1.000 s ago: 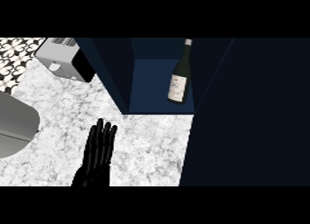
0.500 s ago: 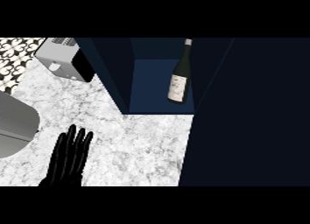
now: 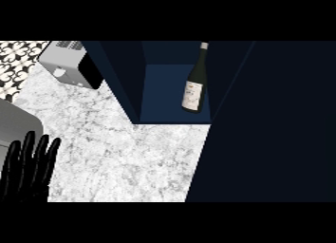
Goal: Pick up the wine, place it into the cabinet and close the cabinet
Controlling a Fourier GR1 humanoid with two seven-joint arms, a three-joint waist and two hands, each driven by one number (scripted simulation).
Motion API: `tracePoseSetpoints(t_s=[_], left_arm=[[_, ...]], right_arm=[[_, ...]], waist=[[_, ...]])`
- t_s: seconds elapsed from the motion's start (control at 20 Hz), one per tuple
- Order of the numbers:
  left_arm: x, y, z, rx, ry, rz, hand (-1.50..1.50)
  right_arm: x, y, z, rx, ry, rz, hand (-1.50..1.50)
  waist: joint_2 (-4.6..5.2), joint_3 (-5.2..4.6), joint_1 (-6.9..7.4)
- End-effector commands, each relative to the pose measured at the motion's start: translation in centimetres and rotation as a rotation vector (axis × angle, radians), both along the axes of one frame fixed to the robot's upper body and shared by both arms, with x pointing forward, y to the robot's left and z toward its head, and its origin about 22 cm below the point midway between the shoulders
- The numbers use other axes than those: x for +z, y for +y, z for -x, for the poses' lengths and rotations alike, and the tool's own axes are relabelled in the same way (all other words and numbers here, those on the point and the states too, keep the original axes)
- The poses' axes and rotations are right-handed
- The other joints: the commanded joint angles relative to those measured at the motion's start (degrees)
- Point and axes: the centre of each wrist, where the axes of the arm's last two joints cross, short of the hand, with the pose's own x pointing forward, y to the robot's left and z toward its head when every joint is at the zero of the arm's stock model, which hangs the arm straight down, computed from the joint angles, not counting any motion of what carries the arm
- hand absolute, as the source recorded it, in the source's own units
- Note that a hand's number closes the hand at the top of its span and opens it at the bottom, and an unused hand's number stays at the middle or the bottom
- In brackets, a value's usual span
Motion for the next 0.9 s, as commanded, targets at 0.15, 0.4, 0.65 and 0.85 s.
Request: tracePoseSetpoints(t_s=[0.15,0.4,0.65,0.85], left_arm=[[1.8,5.3,-0.5,0.026,-0.009,0.026,-1.5],[2.5,6.1,0.4,0.042,0.0,-0.011,-1.5],[0.1,8.4,-0.1,0.043,0.009,-0.021,-1.5],[3.2,8.6,-0.9,0.028,-0.005,-0.018,-1.5]], right_arm=[[1.3,2.1,3.2,0.19,-0.085,-0.015,1.5],[1.9,4.4,4.4,0.252,-0.079,-0.014,1.5],[1.1,6.9,4.5,0.266,-0.057,-0.037,1.5],[0.5,8.5,4.8,0.231,-0.065,-0.05,1.5]], waist=[[-0.11,-0.04,0.03],[-0.2,-0.06,0.23],[-0.28,-0.21,0.18],[-0.38,-0.11,0.08]])
